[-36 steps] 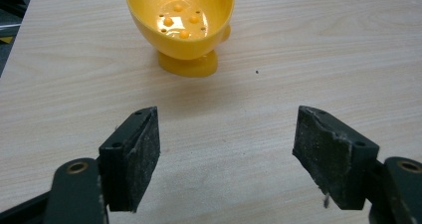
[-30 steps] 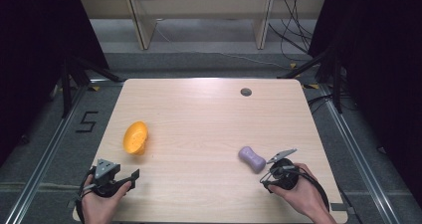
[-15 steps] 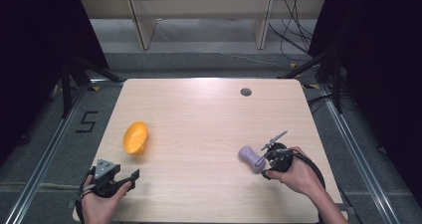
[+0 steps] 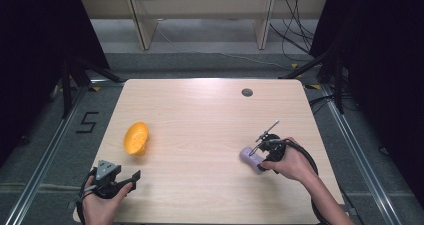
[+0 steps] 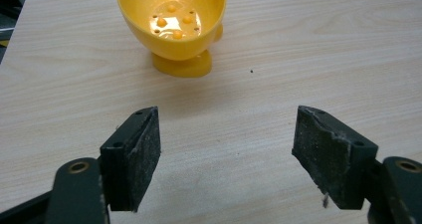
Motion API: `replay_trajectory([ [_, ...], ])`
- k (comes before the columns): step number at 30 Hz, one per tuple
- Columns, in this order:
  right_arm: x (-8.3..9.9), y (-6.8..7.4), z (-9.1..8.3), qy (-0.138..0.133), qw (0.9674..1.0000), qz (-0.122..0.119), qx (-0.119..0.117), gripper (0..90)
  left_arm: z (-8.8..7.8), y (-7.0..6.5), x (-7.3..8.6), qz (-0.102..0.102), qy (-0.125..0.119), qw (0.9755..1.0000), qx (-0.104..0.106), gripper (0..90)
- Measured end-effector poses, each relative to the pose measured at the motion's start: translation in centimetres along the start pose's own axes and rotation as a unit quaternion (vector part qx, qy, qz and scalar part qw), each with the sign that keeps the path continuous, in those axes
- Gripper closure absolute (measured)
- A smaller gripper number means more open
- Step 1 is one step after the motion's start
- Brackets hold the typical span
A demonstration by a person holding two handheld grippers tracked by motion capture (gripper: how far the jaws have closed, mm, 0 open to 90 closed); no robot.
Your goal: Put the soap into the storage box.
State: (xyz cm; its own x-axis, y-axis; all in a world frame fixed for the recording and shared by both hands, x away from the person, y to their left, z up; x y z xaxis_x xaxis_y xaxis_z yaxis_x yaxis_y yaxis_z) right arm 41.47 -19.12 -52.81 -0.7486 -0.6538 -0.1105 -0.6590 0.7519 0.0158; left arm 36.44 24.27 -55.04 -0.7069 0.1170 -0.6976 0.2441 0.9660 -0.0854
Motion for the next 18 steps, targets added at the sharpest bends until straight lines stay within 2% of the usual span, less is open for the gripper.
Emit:
replay_trajectory([
  [11,-1.9,0.2,0.7,0.029,0.9994,-0.018,-0.003,47.0,0.0,-0.1,0.0,0.000,0.000,1.0000,0.001,26.4],
  [18,-3.0,0.0,1.0,0.033,0.9991,-0.025,0.001,46.0,0.0,-0.1,0.0,0.000,0.001,1.0000,0.001,26.3],
])
Point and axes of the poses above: each handheld gripper's, and its own axes: z roughly forward along the jaws, x roughly out of its underside, y roughly to its left, the point moved 9 cm from there along z, roughly forward along the jaws, and after that the axes turned 8 degrees about y, right-handed, at the moved point
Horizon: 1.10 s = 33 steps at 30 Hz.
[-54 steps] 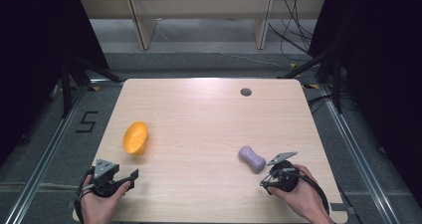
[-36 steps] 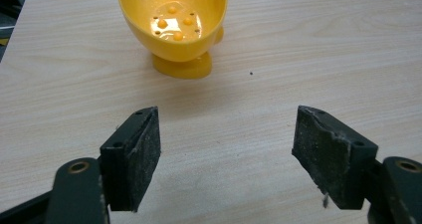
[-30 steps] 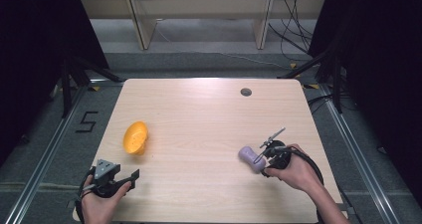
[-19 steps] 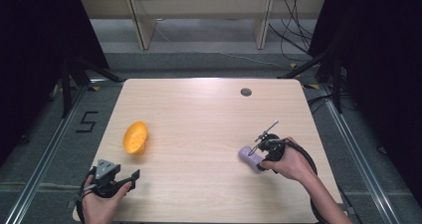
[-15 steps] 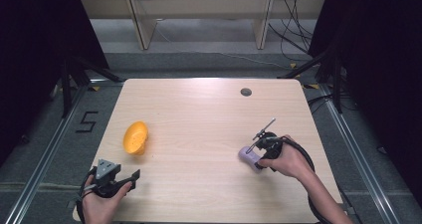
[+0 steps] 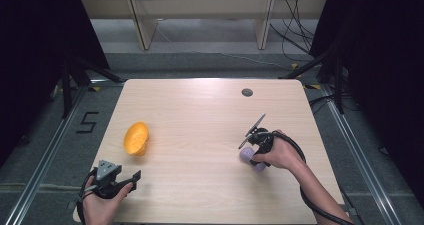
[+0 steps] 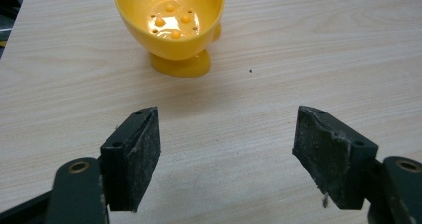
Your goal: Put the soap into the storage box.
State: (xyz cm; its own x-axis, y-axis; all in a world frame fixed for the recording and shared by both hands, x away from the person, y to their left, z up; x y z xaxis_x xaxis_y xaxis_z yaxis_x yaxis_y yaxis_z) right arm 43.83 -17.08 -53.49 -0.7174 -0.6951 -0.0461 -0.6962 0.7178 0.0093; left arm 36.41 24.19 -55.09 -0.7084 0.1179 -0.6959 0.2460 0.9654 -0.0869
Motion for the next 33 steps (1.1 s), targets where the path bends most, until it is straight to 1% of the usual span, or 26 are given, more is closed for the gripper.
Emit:
replay_trajectory([
  [1,-0.1,0.1,0.0,0.002,1.0000,0.005,-0.001,45.9,0.0,0.0,0.0,0.000,0.000,1.0000,0.000,26.3],
  [3,-0.3,0.0,0.1,0.002,1.0000,0.001,0.000,45.5,0.0,0.0,0.0,0.000,-0.001,1.0000,0.000,26.3],
  [5,-0.5,-0.1,0.2,0.007,1.0000,0.001,0.000,45.4,0.0,0.0,-0.1,0.001,-0.002,1.0000,0.001,26.3],
  [6,-0.4,0.1,0.3,0.016,0.9997,0.016,-0.003,45.4,0.0,0.0,-0.1,0.001,-0.003,1.0000,0.002,26.3],
  [7,-0.6,-0.1,0.4,0.010,0.9999,0.000,-0.001,45.3,0.0,0.0,-0.1,0.001,-0.003,1.0000,0.002,26.3],
  [11,-0.7,-0.1,0.8,0.014,0.9999,0.001,-0.002,45.1,-0.1,-0.1,-0.1,0.000,-0.004,1.0000,0.000,26.5],
  [12,-0.7,-0.1,1.1,0.020,0.9998,0.000,-0.004,45.0,-0.2,0.0,-0.1,0.002,-0.004,1.0000,-0.002,26.4],
  [14,-0.7,0.0,1.3,0.022,0.9997,0.005,-0.005,45.0,-0.2,-0.1,-0.1,0.002,-0.003,1.0000,-0.002,26.4],
  [15,-0.6,0.1,1.3,0.028,0.9995,0.014,-0.005,44.9,-0.1,-0.1,-0.1,0.002,-0.002,1.0000,0.000,26.5],
  [16,-0.7,-0.1,1.5,0.026,0.9997,0.001,-0.003,44.9,-0.1,-0.1,-0.1,0.001,-0.003,1.0000,0.000,26.4],
  [17,-0.7,-0.1,1.5,0.026,0.9997,0.001,-0.003,44.9,-0.1,-0.1,-0.1,0.001,-0.003,1.0000,0.000,26.4],
  [18,-0.6,0.2,1.6,0.035,0.9991,0.024,-0.004,44.9,-0.1,0.0,-0.1,0.001,-0.003,1.0000,-0.002,26.4],
  [19,-0.7,0.0,1.7,0.033,0.9994,0.012,-0.002,44.9,-0.2,0.0,-0.1,0.001,-0.004,1.0000,-0.002,26.4],
  [20,-0.8,0.1,1.7,0.030,0.9994,0.017,-0.005,44.9,-0.2,0.0,-0.1,0.001,-0.004,1.0000,-0.002,26.5],
  [21,-0.8,0.2,1.8,0.036,0.9991,0.024,-0.004,44.8,-0.2,0.0,-0.1,0.001,-0.005,1.0000,-0.003,26.4],
  [22,-0.9,0.0,1.9,0.031,0.9995,0.004,-0.003,44.8,-0.2,-0.1,-0.2,-0.002,-0.009,1.0000,0.001,26.4],
  [23,-0.9,0.2,1.8,0.038,0.9991,0.016,-0.007,44.9,-0.2,-0.1,-0.2,-0.002,-0.009,1.0000,0.002,26.4],
  [25,-1.0,0.0,2.0,0.040,0.9992,0.010,-0.003,45.0,-0.2,-0.1,-0.2,-0.002,-0.010,0.9999,0.002,26.4],
  [27,-1.0,0.2,2.0,0.042,0.9989,0.020,-0.006,45.5,-0.2,0.0,-0.1,0.000,-0.006,1.0000,0.000,26.4],
  [28,-1.1,0.2,2.1,0.039,0.9991,0.015,-0.007,45.9,-0.2,0.0,-0.1,0.001,-0.005,1.0000,0.000,26.4],
  [29,-1.1,0.2,2.1,0.039,0.9991,0.015,-0.006,46.2,-0.2,0.0,-0.1,0.001,-0.005,1.0000,0.000,26.4],
  [30,-1.1,0.1,2.2,0.045,0.9989,0.012,-0.004,46.5,-0.2,0.0,-0.1,0.001,-0.006,1.0000,-0.001,26.4],
  [31,-1.1,0.1,2.2,0.045,0.9989,0.012,-0.004,46.5,-0.2,0.0,-0.1,0.001,-0.006,1.0000,-0.001,26.5],
  [32,-1.1,0.1,2.3,0.044,0.9990,0.006,-0.004,46.7,-0.2,0.0,-0.1,0.001,-0.005,1.0000,-0.002,26.5],
  [33,-1.0,0.2,2.3,0.050,0.9986,0.018,-0.006,47.5,-0.2,0.0,-0.1,0.001,-0.005,1.0000,-0.002,26.4],
])
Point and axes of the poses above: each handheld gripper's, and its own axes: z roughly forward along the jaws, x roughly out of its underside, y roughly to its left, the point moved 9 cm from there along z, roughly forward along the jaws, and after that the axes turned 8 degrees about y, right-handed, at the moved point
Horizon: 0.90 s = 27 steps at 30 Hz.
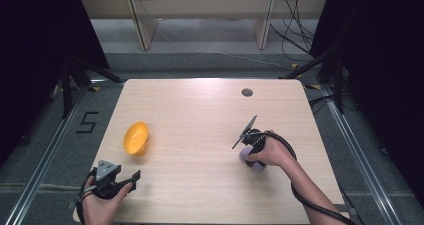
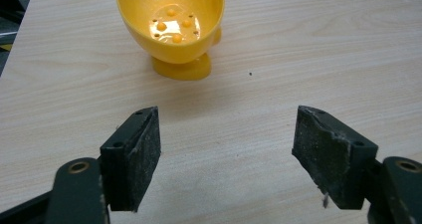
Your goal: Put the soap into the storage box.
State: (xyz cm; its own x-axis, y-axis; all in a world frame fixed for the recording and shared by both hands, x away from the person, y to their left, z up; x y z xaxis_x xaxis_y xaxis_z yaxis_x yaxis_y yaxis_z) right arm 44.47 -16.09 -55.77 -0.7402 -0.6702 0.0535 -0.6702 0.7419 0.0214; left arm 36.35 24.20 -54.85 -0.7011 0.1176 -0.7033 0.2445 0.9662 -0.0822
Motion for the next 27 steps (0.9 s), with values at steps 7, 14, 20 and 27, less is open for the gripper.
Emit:
replay_trajectory([
  [7,-0.07,-0.14,0.25,0.008,0.9999,0.009,0.002,49.0,0.04,0.01,0.08,0.002,0.003,1.0000,0.000,26.6],
  [14,-0.15,-0.15,0.23,0.002,1.0000,0.004,0.005,49.8,0.04,-0.10,-0.02,-0.001,-0.001,1.0000,0.004,26.8],
  [20,0.11,0.00,0.11,-0.009,0.9993,-0.012,0.033,50.0,0.03,-0.07,0.01,0.003,0.001,1.0000,0.005,26.9],
  [27,-0.10,-0.62,0.18,-0.041,0.9942,-0.065,0.075,50.2,-0.02,0.01,0.04,0.001,0.001,1.0000,0.000,27.0],
])
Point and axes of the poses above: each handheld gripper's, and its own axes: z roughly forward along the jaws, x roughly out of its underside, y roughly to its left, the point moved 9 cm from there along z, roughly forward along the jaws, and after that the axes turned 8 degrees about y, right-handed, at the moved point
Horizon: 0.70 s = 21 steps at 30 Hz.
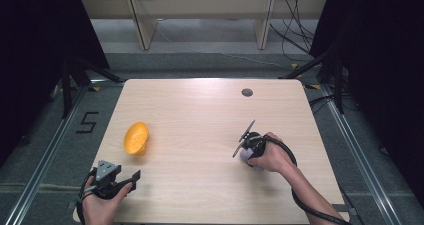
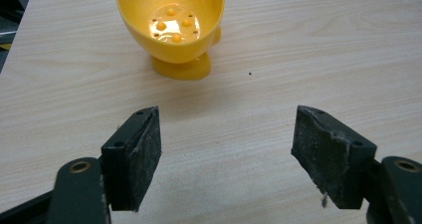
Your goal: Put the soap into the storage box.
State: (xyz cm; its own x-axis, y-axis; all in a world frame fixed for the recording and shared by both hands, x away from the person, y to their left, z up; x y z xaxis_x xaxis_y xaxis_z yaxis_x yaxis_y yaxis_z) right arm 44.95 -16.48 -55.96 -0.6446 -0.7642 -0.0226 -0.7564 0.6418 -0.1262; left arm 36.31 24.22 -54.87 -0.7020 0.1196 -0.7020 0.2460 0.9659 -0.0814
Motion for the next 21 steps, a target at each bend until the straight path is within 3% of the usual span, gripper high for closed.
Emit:
replay_trajectory([
  [1,0.0,0.2,-0.2,-0.002,1.0000,0.004,-0.001,50.2,0.0,0.0,0.0,0.000,0.000,1.0000,0.003,26.9],
  [2,0.1,-0.1,-0.2,-0.005,0.9999,-0.009,0.007,50.2,0.0,-0.1,-0.1,-0.003,-0.004,1.0000,0.005,27.0],
  [4,0.2,0.1,-0.4,-0.011,0.9999,-0.006,0.008,50.2,0.0,-0.1,-0.1,-0.003,-0.005,1.0000,0.003,27.0],
  [6,0.3,-0.1,-0.5,-0.018,0.9995,-0.018,0.018,50.2,0.0,-0.1,-0.1,-0.003,-0.005,1.0000,0.003,27.0],
  [10,0.4,0.1,-0.9,-0.026,0.9992,-0.018,0.024,50.2,0.0,-0.2,-0.1,-0.005,-0.006,1.0000,0.003,27.1],
  [13,0.6,0.1,-1.1,-0.037,0.9980,-0.032,0.039,50.2,-0.1,-0.2,-0.2,-0.005,-0.010,0.9999,0.004,27.6],
  [14,0.6,0.5,-1.2,-0.047,0.9980,-0.024,0.034,50.2,-0.1,-0.2,-0.3,-0.005,-0.011,0.9999,0.003,27.7],
  [15,0.6,0.5,-1.3,-0.051,0.9975,-0.032,0.036,50.2,-0.1,-0.2,-0.3,-0.005,-0.013,0.9999,0.004,27.8],
  [16,0.7,0.5,-1.4,-0.054,0.9969,-0.030,0.048,50.2,-0.2,-0.2,-0.3,-0.004,-0.012,0.9999,0.002,27.8],
  [21,1.1,0.7,-2.0,-0.079,0.9943,-0.035,0.062,50.2,-0.3,-0.1,-0.4,-0.005,-0.017,0.9998,0.001,28.4],
])
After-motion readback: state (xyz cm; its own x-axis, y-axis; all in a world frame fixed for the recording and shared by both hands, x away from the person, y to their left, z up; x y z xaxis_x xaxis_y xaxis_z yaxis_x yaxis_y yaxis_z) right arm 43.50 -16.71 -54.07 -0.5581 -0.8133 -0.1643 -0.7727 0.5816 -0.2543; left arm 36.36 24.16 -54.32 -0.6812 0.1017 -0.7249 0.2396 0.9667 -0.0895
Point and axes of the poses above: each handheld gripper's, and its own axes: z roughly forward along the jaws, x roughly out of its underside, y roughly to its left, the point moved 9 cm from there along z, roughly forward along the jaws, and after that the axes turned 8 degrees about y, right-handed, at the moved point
